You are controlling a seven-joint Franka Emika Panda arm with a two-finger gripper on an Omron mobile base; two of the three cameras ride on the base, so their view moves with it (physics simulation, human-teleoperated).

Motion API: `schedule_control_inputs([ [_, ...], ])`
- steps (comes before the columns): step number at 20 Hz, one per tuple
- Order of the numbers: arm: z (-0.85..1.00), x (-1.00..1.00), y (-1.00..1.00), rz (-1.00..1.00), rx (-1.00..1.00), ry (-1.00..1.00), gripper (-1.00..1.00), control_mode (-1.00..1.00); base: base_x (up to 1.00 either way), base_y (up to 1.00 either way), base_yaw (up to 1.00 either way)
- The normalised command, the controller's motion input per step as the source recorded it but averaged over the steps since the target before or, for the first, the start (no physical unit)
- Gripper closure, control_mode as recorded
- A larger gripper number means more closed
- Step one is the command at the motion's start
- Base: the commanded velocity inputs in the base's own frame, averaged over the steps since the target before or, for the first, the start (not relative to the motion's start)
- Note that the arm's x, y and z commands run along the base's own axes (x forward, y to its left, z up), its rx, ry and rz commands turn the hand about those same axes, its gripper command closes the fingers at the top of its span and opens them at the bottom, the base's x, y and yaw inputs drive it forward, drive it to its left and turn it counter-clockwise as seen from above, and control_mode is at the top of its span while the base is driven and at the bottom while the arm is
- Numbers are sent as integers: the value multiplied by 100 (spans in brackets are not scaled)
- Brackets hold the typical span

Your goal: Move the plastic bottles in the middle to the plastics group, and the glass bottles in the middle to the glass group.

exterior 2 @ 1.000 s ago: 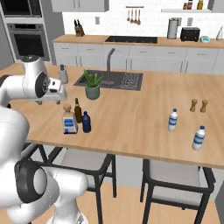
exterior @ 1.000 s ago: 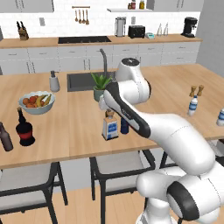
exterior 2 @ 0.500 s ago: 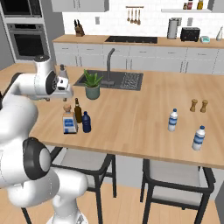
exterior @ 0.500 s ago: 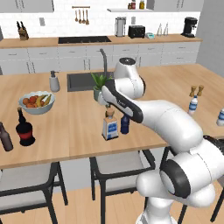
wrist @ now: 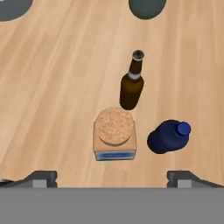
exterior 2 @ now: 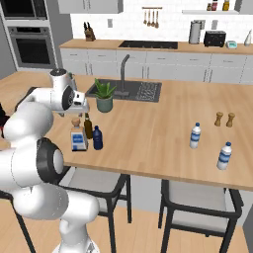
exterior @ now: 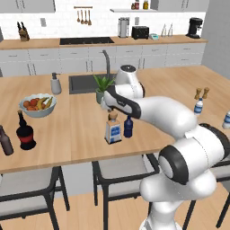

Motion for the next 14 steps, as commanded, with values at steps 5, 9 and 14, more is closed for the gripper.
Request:
schedule_control_inputs([
  [5, -32, 54, 0, 0, 0, 0, -100, -100, 0, 0, 0],
  [9, -19, 18, 7, 0, 0, 3, -100, -100, 0, 0, 0],
  [14, -22, 3, 5, 0, 0, 0, -100, -100, 0, 0, 0],
])
